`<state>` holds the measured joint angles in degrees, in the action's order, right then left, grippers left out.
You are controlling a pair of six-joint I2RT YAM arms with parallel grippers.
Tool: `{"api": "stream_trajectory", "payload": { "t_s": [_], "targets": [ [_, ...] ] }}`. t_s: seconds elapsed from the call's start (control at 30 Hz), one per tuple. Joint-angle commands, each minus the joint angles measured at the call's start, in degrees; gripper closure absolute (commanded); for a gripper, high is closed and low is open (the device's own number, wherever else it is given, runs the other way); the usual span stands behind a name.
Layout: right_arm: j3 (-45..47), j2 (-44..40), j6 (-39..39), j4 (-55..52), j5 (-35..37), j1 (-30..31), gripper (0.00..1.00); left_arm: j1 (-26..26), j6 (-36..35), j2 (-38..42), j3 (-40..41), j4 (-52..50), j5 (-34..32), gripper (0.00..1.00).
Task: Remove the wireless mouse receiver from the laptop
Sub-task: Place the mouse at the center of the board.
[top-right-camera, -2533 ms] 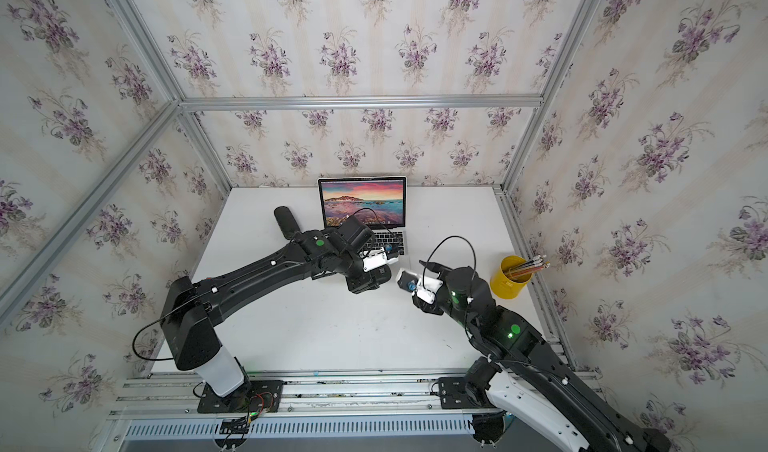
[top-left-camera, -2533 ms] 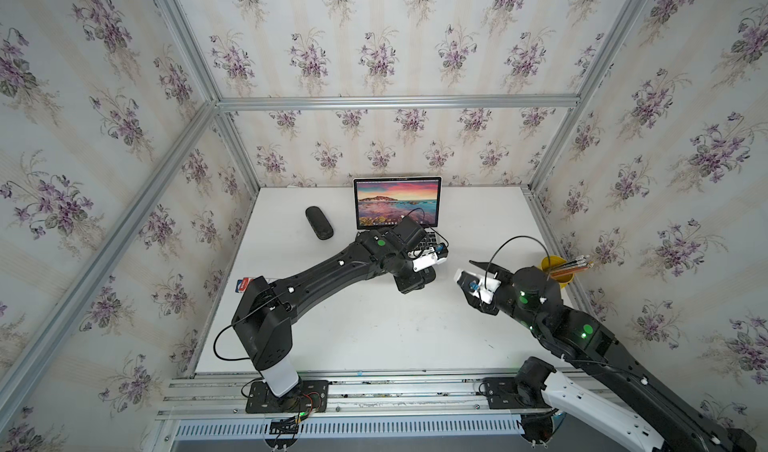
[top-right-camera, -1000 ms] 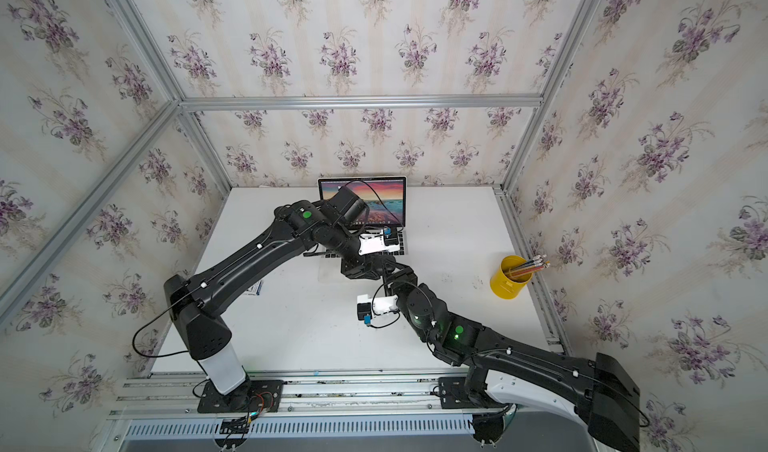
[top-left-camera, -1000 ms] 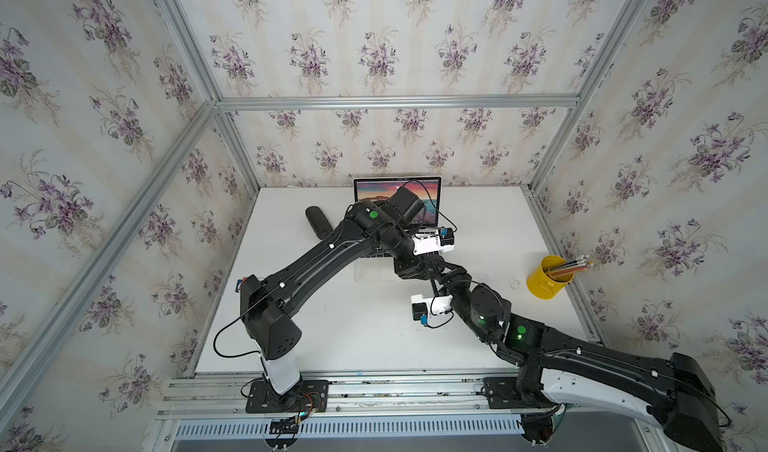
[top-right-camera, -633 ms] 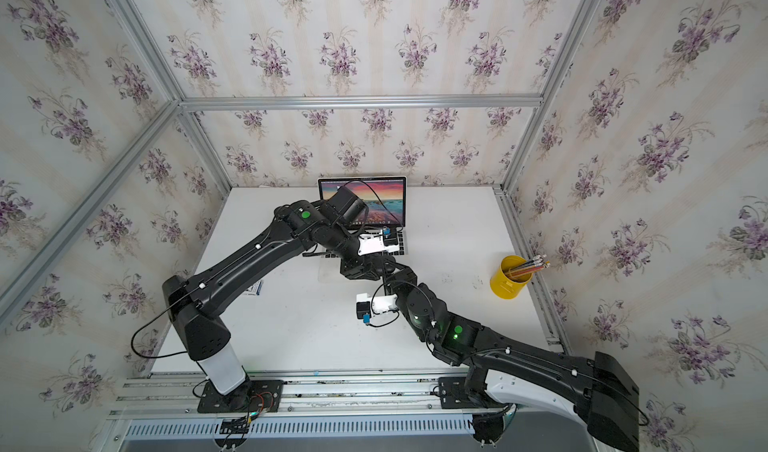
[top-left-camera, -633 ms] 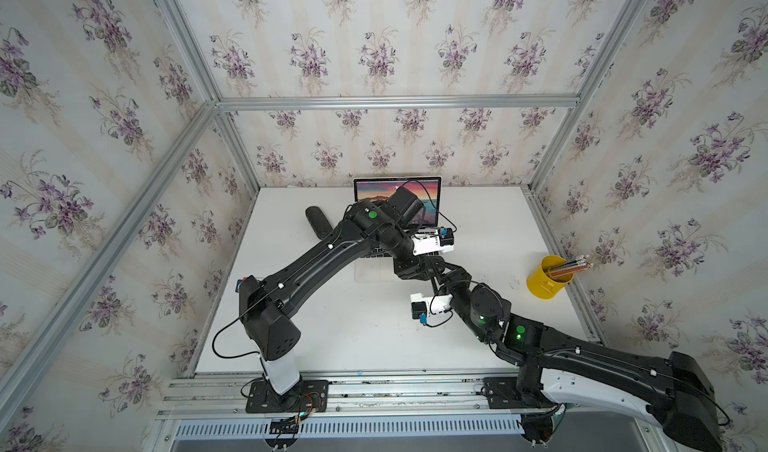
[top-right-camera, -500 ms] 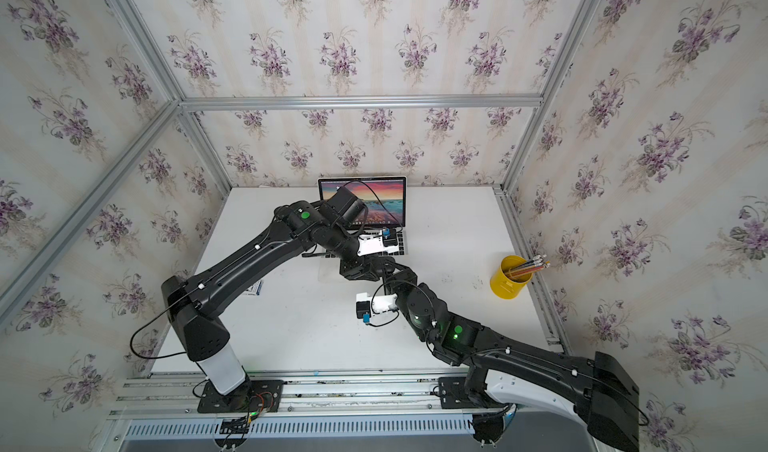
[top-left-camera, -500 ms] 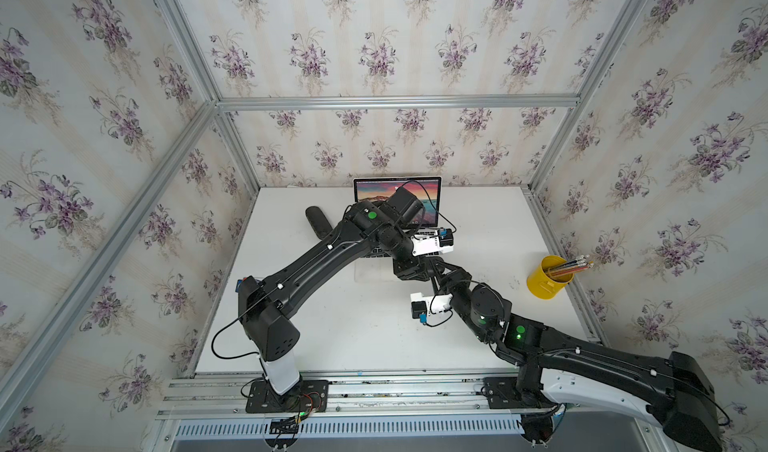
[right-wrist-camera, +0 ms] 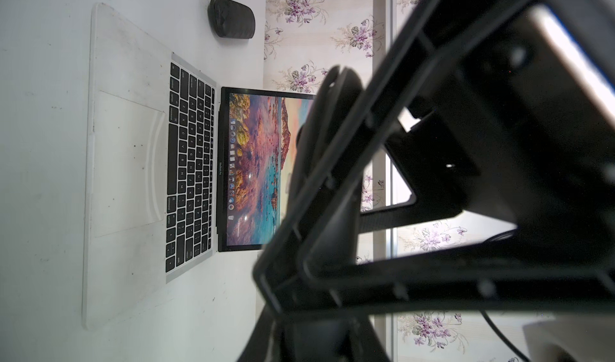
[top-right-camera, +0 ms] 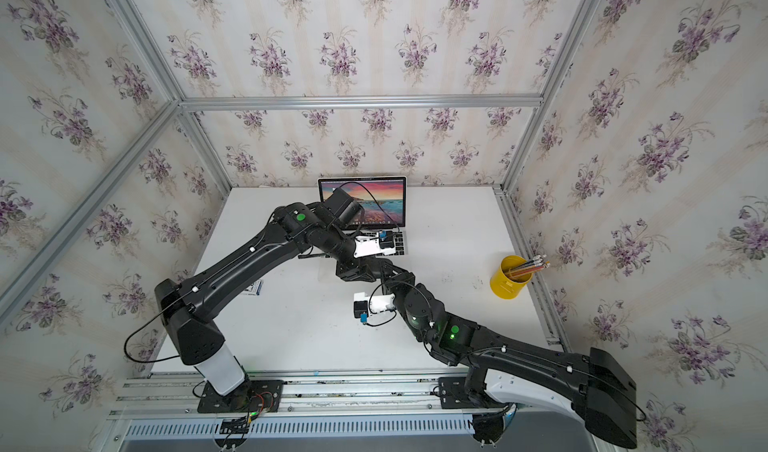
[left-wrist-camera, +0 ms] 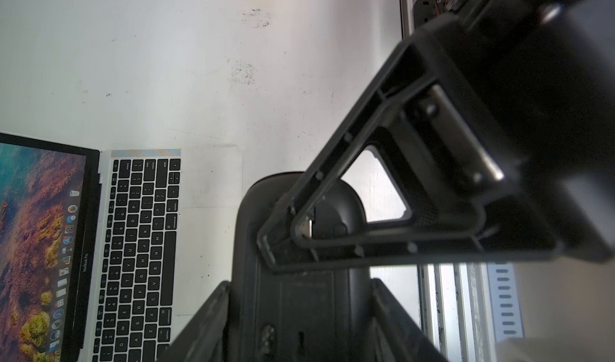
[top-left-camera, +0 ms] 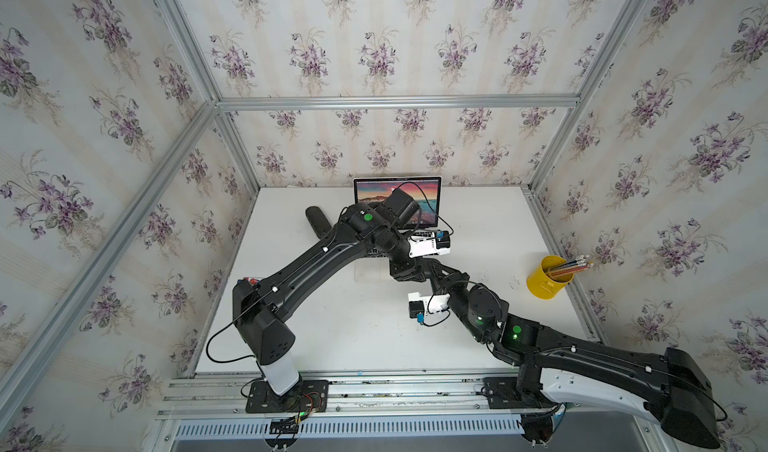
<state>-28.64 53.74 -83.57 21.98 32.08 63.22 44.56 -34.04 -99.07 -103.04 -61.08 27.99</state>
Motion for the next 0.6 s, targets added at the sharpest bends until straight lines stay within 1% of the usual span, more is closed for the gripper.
{"api": "stream_trajectory", "payload": {
  "t_s": [0.0,0.1,0.17,0.2,0.23,0.33,0.4,0.57],
  "targets": [
    [-0.7,0.3,2.3,4.9,0.7,0.2,1.0,0.1,-1.0,0.5,0.0,-0.9,5.0,0.34],
    [-0.9,0.5,3.0,5.0,1.1,0.3,1.0,0.2,-1.9,0.6,0.0,-1.7,5.6,0.25],
    [-1.0,0.5,3.6,5.0,1.2,0.3,1.0,0.2,-2.1,0.9,0.0,-1.9,5.8,0.13],
    [-1.0,0.5,3.8,4.9,1.4,0.3,1.0,0.2,-2.1,0.9,0.1,-2.0,5.5,0.04],
    [-1.0,0.5,4.2,4.8,1.5,0.3,1.0,0.2,-2.1,0.9,0.0,-2.0,5.3,0.01],
    [-1.0,0.5,5.4,4.2,1.8,0.4,1.0,0.2,-2.5,1.1,0.1,-2.3,4.7,0.01],
    [-0.8,0.5,6.6,3.4,2.2,0.4,1.0,0.2,-2.2,1.8,0.7,-1.2,3.1,0.01],
    [-0.2,1.1,11.2,0.0,3.9,0.4,1.0,0.2,-0.4,6.9,6.4,6.9,-5.3,0.01]
  ]
}}
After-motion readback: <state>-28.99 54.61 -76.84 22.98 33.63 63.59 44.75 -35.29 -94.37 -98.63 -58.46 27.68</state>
